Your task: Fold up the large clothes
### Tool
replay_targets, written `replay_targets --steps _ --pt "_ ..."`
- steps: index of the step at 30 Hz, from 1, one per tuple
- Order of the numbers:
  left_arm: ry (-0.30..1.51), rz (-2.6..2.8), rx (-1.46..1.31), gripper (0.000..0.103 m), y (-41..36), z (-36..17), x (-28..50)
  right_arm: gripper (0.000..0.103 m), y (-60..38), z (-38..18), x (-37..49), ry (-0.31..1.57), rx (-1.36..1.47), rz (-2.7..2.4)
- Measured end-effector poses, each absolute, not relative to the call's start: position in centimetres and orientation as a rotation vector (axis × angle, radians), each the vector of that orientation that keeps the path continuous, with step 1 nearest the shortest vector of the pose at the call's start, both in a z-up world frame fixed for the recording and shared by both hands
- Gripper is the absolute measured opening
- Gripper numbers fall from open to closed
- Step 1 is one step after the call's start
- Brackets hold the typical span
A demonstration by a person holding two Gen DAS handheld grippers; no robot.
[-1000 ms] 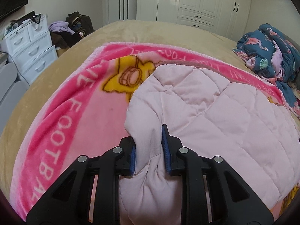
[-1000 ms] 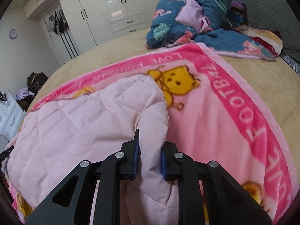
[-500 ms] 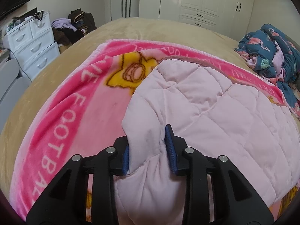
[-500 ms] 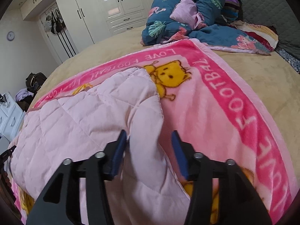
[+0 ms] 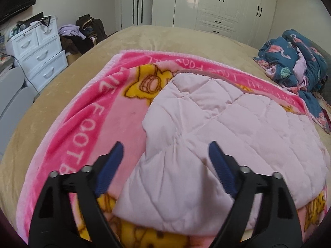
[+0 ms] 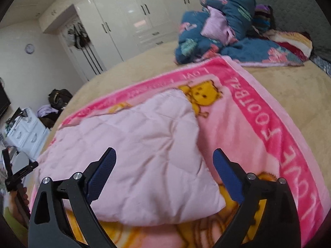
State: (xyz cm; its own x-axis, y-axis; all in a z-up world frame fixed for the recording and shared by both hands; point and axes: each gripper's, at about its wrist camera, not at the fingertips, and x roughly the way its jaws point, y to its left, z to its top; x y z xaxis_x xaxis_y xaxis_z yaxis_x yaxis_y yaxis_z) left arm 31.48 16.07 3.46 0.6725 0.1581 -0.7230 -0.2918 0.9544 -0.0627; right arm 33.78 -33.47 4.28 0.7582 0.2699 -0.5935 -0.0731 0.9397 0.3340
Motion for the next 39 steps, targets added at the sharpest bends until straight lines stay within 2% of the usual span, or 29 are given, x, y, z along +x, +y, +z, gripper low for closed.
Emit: replay_targets --steps 1,4,16,26,39 --pt "0.790 0.248 -0.187 0.090 16.0 3.8 31.0 0.095 -33.3 4.8 33.2 0.672 0.296 0.197" --pt "0.775 0.224 -0.205 0.094 15.6 4.8 29.6 0.099 -33.0 6.4 31.6 0.637 0.285 0.224" --pt "0.704 0.173 -0.203 0.094 13.5 7.8 24.2 0.099 -32.4 9.4 26.1 0.573 0.224 0.228" --pt "0.715 0.142 -0.187 0.094 12.0 7.5 20.9 0.099 -31.9 8.4 23.1 0.587 0.215 0.234" --pt "0.778 0.144 -0.200 0.094 11.6 4.5 18.9 0.099 -32.5 4.9 21.5 0.637 0.270 0.199"
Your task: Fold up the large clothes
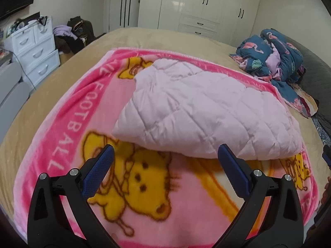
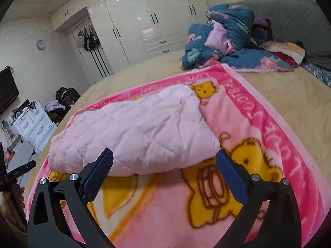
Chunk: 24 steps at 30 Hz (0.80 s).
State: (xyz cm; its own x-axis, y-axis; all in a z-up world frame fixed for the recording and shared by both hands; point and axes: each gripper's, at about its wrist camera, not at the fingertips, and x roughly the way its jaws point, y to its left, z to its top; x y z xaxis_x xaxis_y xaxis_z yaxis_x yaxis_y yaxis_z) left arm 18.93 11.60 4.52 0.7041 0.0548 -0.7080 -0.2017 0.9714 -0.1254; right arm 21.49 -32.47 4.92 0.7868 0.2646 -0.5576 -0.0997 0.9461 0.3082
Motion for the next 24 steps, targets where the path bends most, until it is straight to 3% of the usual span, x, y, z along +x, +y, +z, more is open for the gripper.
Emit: replay_targets --steps 13,24 --pt "0.953 0.109 -0.522 0.094 14.1 -2.5 20.6 0.099 -33.2 -1.4 23.6 0.815 0.464 0.163" --pt "0.918 0.171 -0.629 0.094 15.9 -2.8 24.7 0.099 -33.5 -4.2 28.9 0.859 0.643 0.095"
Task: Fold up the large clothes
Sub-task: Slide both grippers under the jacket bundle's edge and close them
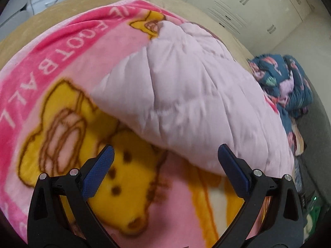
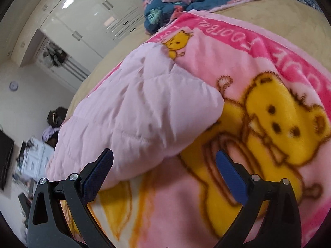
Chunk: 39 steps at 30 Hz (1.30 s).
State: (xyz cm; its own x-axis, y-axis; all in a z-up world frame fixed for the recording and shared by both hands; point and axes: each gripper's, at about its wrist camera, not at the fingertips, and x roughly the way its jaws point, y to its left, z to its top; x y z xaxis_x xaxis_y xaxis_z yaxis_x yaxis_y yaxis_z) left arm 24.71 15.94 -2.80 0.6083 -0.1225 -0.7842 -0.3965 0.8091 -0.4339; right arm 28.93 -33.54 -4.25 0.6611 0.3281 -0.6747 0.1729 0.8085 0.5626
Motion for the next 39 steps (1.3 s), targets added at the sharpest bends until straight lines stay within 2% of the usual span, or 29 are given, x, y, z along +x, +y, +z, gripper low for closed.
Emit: replay_targets --steps 8,17,30,31,33,34,39 --pt "0.884 0.186 -0.823 0.094 18.5 -4.2 27.6 0.099 -34.3 -6.8 32.1 0.895 0.792 0.111" --pt "0.886 0.205 -0.942 0.095 19.8 -6.7 30.3 0.099 -33.7 -7.2 34.2 0.886 0.797 0.124" --pt "0.839 0.250 -0.880 0.093 18.8 -6.8 31.7 0.097 -33.0 -7.9 35.8 0.844 0.784 0.152" --pt "0.835 0.253 -0.866 0.090 18.7 -6.5 31.7 0.096 -33.0 -7.9 35.8 0.841 0.781 0.156" --pt "0.831 0.258 -0.835 0.086 18.4 -6.1 31.8 0.086 -32.9 -7.7 35.9 0.835 0.771 0.171" --pt "0.829 0.262 -0.816 0.084 18.2 -5.9 31.8 0.084 -32.8 -7.6 35.9 0.832 0.758 0.181" --pt "0.820 0.268 -0.733 0.069 17.2 -4.4 31.7 0.058 -32.1 -6.5 36.0 0.810 0.681 0.216"
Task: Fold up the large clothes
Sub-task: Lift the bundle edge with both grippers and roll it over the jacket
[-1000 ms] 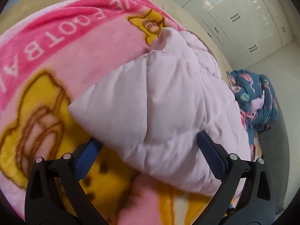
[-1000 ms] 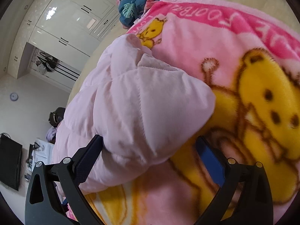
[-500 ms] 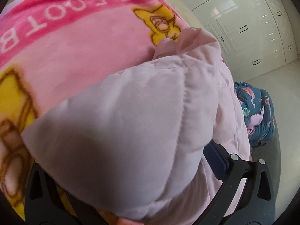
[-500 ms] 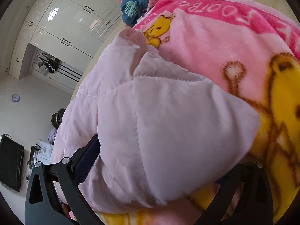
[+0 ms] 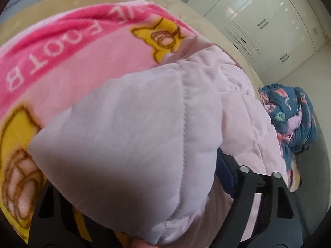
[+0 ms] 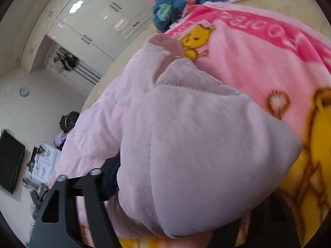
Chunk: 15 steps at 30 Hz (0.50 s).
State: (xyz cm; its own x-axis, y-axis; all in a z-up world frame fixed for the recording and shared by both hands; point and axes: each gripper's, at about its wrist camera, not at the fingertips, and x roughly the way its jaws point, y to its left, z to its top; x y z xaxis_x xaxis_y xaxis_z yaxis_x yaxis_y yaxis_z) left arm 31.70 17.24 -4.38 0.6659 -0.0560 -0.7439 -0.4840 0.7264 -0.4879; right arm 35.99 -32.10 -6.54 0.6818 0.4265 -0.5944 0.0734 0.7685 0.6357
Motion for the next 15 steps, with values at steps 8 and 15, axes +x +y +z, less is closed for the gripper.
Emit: replay_targets --steps 8,15 --pt "0.804 0.233 -0.600 0.041 15.6 -1.6 32.1 0.038 -29.5 -3.3 36.0 0.774 0.417 0.239" --pt "0.767 0.207 -0.516 0.032 14.4 1.1 31.9 0.032 -26.8 -0.2 35.5 0.712 0.203 0.259"
